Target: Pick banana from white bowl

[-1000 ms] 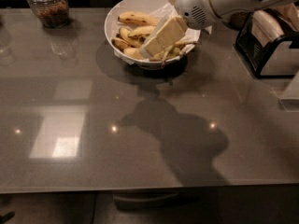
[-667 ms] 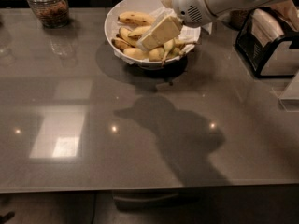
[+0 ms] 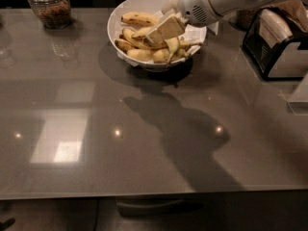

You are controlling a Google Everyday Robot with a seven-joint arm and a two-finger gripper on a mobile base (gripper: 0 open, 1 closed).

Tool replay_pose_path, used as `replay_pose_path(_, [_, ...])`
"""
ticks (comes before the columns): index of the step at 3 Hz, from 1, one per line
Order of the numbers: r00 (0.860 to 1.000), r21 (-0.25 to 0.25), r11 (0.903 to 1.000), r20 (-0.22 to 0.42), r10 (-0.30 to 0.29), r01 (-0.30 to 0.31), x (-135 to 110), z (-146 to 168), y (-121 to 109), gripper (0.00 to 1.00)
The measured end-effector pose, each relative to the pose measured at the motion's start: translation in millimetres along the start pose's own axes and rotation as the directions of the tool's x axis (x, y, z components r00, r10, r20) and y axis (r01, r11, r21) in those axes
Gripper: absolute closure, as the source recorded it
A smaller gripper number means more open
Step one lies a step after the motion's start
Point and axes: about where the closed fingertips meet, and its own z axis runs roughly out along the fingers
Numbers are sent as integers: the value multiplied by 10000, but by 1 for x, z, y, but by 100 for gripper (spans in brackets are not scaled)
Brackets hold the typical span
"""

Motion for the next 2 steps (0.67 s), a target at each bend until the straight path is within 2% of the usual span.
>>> replay_pose_path(2, [9968, 127, 9998, -780, -168, 179, 14, 15, -22, 38])
